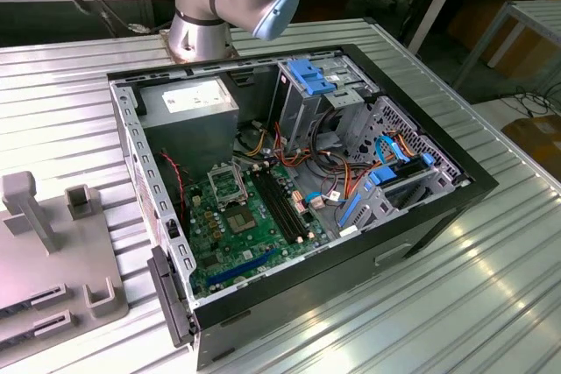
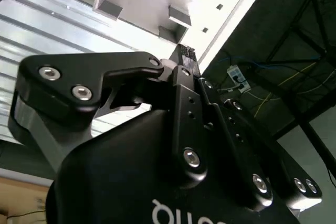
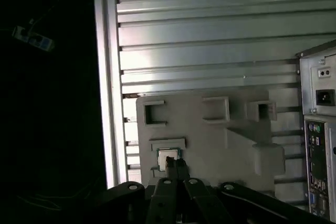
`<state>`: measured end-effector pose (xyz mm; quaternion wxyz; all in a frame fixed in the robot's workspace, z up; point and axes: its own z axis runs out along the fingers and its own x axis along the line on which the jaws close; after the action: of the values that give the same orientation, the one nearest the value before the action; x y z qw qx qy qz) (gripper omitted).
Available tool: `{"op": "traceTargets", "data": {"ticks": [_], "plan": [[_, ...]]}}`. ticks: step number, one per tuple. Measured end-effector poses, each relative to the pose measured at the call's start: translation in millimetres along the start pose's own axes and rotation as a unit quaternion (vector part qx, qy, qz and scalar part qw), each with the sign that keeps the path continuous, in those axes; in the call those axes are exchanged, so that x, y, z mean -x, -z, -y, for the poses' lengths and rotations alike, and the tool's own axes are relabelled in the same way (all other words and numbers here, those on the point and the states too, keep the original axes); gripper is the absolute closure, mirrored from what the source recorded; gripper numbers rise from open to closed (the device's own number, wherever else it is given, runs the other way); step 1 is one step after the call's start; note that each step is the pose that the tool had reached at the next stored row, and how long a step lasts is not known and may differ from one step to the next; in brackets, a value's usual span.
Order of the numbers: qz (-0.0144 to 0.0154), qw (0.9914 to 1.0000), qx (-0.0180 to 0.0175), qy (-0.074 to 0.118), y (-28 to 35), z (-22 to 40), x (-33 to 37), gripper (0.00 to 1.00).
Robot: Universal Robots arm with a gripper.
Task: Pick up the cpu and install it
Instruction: 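Reach for the cpu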
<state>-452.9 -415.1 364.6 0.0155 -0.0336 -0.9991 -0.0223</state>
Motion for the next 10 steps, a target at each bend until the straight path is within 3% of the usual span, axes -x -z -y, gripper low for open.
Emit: {"op": "traceTargets", "data": {"ticks": [1,2,10], "plan": [[-0.0008,0.99983,-0.0004,0.018,-2.6,2.1,-9.0,0.89],[-0.0011,0.99969,-0.0006,0.025,-3.7,4.1,-13.9,0.89],[-0.0011,0.99966,-0.0007,0.026,-3.7,4.1,-13.9,0.89]]}}
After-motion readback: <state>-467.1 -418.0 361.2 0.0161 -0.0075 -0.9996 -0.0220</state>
